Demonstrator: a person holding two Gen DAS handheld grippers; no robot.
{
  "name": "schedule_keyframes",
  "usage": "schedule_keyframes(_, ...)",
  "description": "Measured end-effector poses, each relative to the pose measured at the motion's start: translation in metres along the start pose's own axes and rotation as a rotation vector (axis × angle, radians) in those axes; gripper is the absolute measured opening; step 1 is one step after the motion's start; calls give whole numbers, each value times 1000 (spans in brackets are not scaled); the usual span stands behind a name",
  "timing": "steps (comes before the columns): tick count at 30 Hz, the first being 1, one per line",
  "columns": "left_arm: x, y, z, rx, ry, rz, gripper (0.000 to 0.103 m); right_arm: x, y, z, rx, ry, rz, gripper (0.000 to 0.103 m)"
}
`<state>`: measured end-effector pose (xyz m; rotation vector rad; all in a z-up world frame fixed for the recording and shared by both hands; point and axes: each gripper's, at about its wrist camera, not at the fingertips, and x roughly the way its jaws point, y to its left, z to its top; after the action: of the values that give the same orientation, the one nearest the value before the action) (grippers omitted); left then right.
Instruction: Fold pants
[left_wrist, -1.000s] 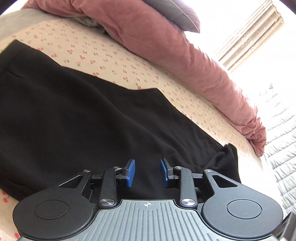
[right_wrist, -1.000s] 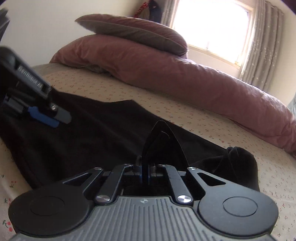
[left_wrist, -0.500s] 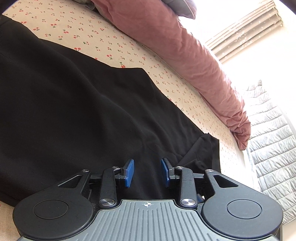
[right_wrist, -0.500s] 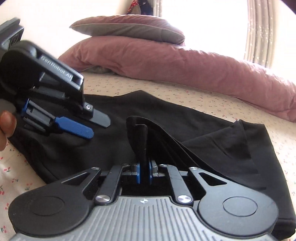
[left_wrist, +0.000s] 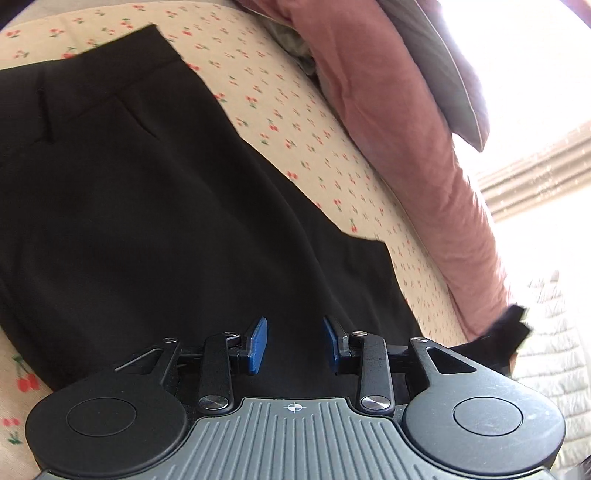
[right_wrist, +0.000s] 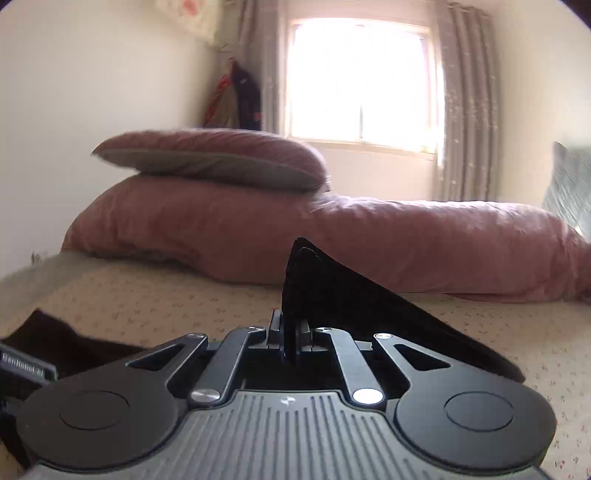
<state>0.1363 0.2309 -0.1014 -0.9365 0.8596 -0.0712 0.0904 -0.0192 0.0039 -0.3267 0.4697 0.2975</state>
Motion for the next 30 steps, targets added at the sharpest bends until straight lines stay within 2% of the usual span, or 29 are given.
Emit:
schedule_keyframes(2, -9, 16, 8, -54, -44, 31, 32, 15, 60, -20, -237, 109, 117, 0)
schedule_keyframes(4, -13, 26, 12, -86, -56, 42, 32, 15, 92, -47, -354, 158, 175, 0)
schedule_keyframes(5, -13, 29, 13, -95, -51, 31, 32, 11, 99, -54, -369, 137, 164, 0)
schedule_keyframes(7, -11, 26, 13, -84, -37, 17, 32, 3, 99, -59, -323, 112, 127, 0)
schedule_keyframes(10, -3, 18, 11, -54, -3, -4, 33, -14, 89, -58, -217, 63, 142, 0)
schedule_keyframes(13, 0, 19, 10, -70, 18, -52, 41, -28, 98, -60, -228, 10, 125, 0)
schedule_keyframes(19, 6, 25, 10, -116, 45, -120, 42, -28, 112, -58, -298, -40, 143, 0)
schedule_keyframes(23, 7, 21, 10, -77, 52, -128, 42, -35, 119, -58, -305, -57, 161, 0)
schedule_keyframes(25, 9, 12, 10, -31, 50, -96, 39, -33, 124, -56, -300, -61, 168, 0)
schedule_keyframes(26, 8, 8, 9, 0, 43, -67, 35, -36, 127, -56, -303, -61, 170, 0)
schedule_keyframes(27, 7, 4, 8, 34, 30, -38, 19, -36, 129, -55, -306, -62, 172, 0)
schedule_keyframes(29, 1, -3, 5, 109, 6, 24, 6, -39, 135, -55, -306, -62, 182, 0)
schedule_keyframes(30, -2, -4, 5, 124, -8, 39, 4, -41, 136, -55, -305, -60, 188, 0)
